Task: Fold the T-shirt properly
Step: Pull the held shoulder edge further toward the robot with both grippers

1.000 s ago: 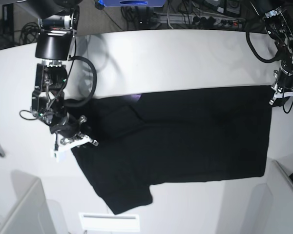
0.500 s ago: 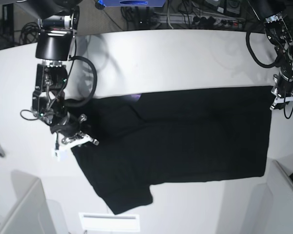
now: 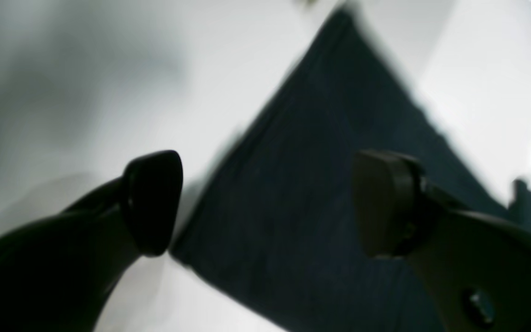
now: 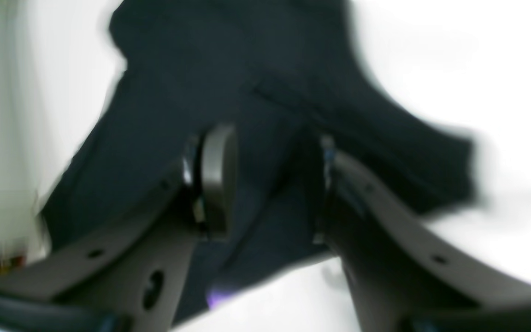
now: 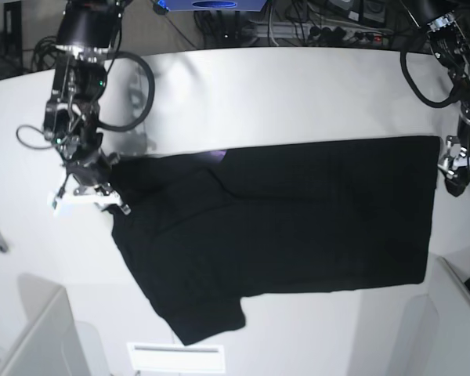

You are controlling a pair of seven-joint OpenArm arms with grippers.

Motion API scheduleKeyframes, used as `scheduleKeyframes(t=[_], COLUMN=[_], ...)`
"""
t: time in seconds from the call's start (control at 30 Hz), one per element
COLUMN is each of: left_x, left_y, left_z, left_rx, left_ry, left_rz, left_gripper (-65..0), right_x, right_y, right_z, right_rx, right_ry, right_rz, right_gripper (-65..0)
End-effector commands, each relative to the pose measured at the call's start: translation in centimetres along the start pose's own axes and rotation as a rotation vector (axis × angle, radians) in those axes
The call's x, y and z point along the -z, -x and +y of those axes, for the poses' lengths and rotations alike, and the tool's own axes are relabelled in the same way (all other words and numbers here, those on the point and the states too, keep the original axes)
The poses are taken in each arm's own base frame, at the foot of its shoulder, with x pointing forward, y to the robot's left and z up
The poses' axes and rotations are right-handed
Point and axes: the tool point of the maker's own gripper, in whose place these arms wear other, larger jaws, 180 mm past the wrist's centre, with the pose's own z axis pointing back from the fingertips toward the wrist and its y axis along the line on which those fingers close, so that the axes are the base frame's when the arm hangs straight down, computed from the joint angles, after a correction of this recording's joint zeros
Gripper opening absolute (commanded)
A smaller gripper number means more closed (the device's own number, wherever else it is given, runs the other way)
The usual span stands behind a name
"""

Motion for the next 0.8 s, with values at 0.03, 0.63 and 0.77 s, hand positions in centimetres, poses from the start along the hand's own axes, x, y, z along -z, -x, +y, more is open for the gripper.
scheduleKeyframes(t=[0.03,0.63,0.77], left_x=[-1.7,-4.6,-4.5], left_y=[-1.2,6.4,6.4], left_z=[0.5,8.6,8.7], left_rx=[0.022,-0.026,-0.030], left_ry=[0.017,-0.058,-0.060], left_rz=[-0.063,0.068,0.067], left_gripper=[-10.0,-10.2,-10.2], right_x=[-1.7,0.3,1.5], right_y=[-0.7,5.4,5.3], right_z=[0.2,-6.2,-6.2], right_rx=[-0.009,0.051,0.057], right_ry=[-0.026,0.118,0.125], right_rz=[-0.070,-0.047,-0.039], right_gripper=[-38.3,-31.5,-31.5])
